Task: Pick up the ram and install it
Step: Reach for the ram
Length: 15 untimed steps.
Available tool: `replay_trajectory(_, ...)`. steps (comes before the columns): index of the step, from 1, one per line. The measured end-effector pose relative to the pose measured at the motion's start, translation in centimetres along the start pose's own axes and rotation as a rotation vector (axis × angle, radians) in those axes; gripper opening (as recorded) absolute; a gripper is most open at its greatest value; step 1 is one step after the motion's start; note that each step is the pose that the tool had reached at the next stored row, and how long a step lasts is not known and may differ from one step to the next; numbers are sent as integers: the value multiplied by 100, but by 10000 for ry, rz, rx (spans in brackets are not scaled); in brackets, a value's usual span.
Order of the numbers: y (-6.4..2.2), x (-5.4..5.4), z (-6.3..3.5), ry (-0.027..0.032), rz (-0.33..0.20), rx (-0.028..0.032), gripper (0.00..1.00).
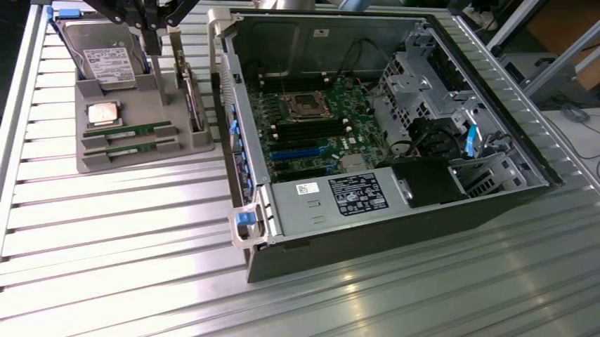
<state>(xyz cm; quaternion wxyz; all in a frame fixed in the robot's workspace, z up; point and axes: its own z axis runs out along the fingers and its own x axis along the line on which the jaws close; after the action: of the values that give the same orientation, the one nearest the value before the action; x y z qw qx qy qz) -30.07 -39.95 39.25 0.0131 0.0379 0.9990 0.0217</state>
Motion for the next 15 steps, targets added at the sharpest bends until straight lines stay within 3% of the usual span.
replay_trajectory(15,-5,53,0,0,-1,0,11)
